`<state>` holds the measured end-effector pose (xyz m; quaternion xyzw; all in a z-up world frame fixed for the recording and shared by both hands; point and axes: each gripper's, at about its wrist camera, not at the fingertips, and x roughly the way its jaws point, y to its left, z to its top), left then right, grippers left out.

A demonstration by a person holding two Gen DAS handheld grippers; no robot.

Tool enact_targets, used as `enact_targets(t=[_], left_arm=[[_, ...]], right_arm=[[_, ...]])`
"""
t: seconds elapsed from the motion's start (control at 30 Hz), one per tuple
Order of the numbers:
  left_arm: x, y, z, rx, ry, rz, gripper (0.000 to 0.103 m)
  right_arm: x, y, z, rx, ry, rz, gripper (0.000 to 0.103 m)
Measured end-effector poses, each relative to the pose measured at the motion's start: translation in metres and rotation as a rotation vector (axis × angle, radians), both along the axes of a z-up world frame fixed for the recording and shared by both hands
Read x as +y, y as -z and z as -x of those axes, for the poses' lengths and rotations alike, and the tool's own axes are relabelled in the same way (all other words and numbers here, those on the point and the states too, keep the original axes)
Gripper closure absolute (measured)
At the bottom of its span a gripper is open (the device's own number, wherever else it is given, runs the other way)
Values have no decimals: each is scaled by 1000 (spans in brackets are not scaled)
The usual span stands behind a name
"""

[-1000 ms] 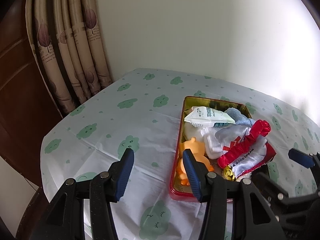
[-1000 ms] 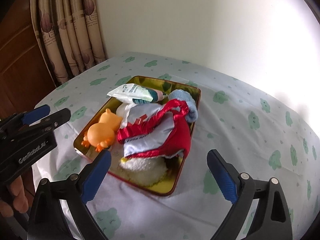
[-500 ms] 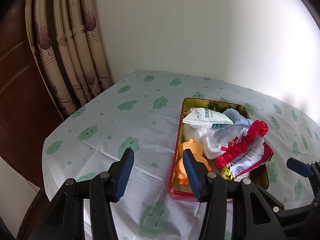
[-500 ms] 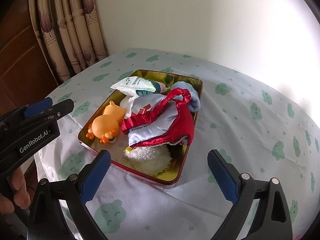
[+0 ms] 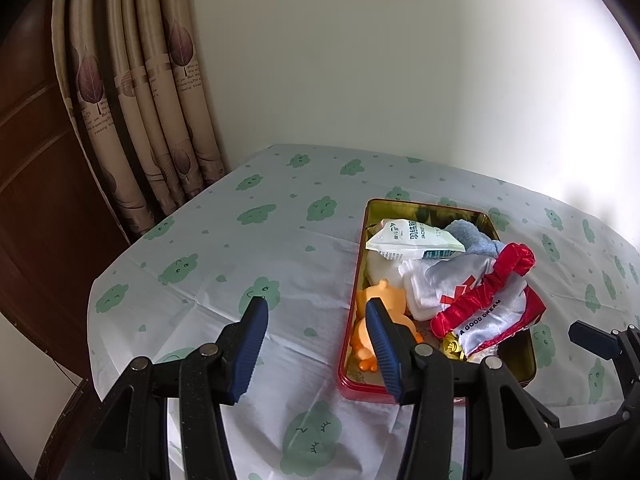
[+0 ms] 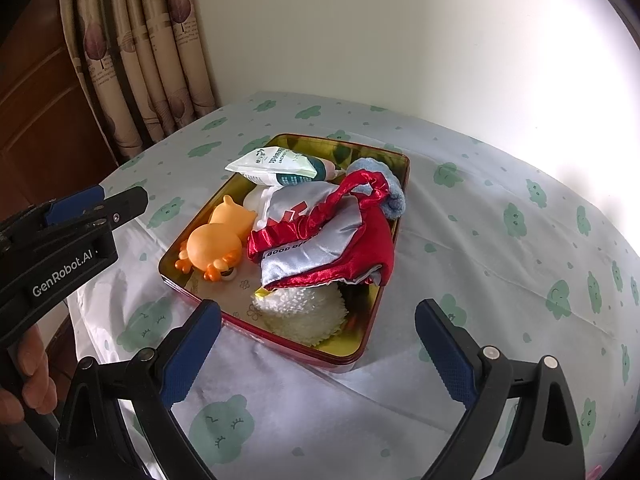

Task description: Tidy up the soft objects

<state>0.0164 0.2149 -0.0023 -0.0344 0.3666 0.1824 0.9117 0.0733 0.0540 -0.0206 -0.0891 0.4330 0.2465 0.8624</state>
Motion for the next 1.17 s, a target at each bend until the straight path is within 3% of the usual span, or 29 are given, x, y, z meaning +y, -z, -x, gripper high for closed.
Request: enact_targets(t=[1.17], left_arm=[[-1, 2, 0, 7, 17, 2, 51]], right_arm=[[4, 5, 1, 20, -18, 11, 7]])
